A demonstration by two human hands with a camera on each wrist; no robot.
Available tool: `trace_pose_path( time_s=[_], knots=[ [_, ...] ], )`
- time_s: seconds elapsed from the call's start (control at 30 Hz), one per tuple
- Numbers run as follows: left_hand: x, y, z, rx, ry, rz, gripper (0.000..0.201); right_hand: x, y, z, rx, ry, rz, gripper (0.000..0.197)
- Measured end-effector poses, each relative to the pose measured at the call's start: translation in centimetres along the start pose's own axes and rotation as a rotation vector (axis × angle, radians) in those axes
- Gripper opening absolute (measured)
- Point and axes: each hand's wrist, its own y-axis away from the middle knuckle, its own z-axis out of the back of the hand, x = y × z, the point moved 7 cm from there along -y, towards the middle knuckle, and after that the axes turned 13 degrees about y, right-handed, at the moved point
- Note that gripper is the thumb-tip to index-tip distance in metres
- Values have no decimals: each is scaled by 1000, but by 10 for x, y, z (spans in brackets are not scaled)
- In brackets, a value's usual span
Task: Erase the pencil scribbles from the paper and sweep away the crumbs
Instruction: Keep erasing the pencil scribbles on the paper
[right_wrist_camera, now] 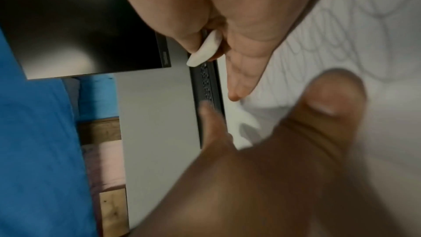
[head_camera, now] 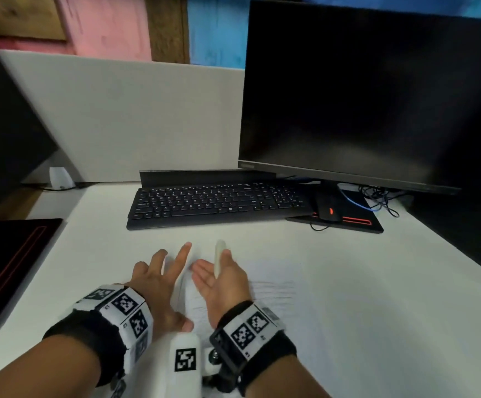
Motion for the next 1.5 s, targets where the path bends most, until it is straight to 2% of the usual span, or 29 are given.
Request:
trace_pose_path(
  time_s=[0.07, 0.1, 0.13, 0.17, 0.23, 0.27, 0.3, 0.33, 0.37, 0.43, 0.5, 0.57, 0.67, 0.77, 0.83, 0.87, 0.97, 1.03, 1.13, 1.2, 1.27, 1.37, 1.43, 1.5],
  knots=[
    [0, 0, -3, 90, -13, -7, 104, 0, -11, 13, -30, 17, -25, 37],
    [1, 0, -3, 132, -1, -6, 98, 9, -12, 29, -118, 23, -19, 38],
    [2, 0, -3, 157, 15, -5, 96, 22, -20, 54, -233, 51, 41, 39],
    [2, -1, -3, 167, 26, -6, 96, 36, -30, 75, -275, 70, 66, 39],
    [3, -3, -2, 161, 40, -9, 96, 59, -35, 111, -350, -175, 152, 42],
    [3, -3, -2, 155, 48, -10, 96, 67, -31, 124, -399, -228, 142, 45],
    [3, -3, -2, 148, 53, -14, 96, 74, -25, 127, -403, -224, 131, 46],
    [3, -4, -1, 140, 55, -18, 97, 79, -19, 122, -450, -91, 129, 45],
    [3, -5, -1, 136, 56, -20, 97, 76, -8, 101, -443, -15, 114, 43],
    [2, -4, 0, 136, 54, -19, 97, 45, 0, 54, -313, 131, 71, 37],
    [-1, -2, 0, 127, 48, -19, 96, 4, 3, 16, -80, 6, -27, 26],
    [-2, -1, 1, 111, 46, -21, 95, -7, 5, 1, -2, -48, -81, 19],
    [0, -1, 1, 117, 55, -14, 97, 18, -6, 42, -55, -68, -45, 23],
    [-1, -1, 2, 132, 77, -12, 97, 65, -14, 118, -370, -64, 56, 40],
    [-2, 0, 2, 133, 72, -13, 97, 80, -9, 140, -440, -150, 171, 41],
    [-3, 0, 2, 137, 64, -11, 98, 81, 1, 134, -403, -152, 238, 40],
    [-3, 1, 3, 154, 36, -2, 101, 43, 9, 81, -241, 49, 163, 35],
    [-3, 3, 3, 162, 19, 0, 101, 17, 14, 41, -156, 207, 182, 29],
    [-1, 6, 3, 163, 10, -6, 100, -3, 19, 9, 15, 177, 94, 19],
    [0, 6, 2, 162, 21, -11, 100, 4, 18, 18, 38, 79, 37, 21],
    [0, 6, 3, 179, 41, -14, 101, 22, 11, 48, -12, -14, 31, 34],
    [-1, 6, 6, 218, 45, -11, 103, 54, 0, 96, -135, -72, 114, 41],
    [-2, 5, 6, 224, 35, -7, 104, 64, -6, 112, -172, 39, 143, 33],
    [-3, 4, 5, 208, 34, -4, 105, 63, -13, 112, -179, 329, 165, 24]
  ],
)
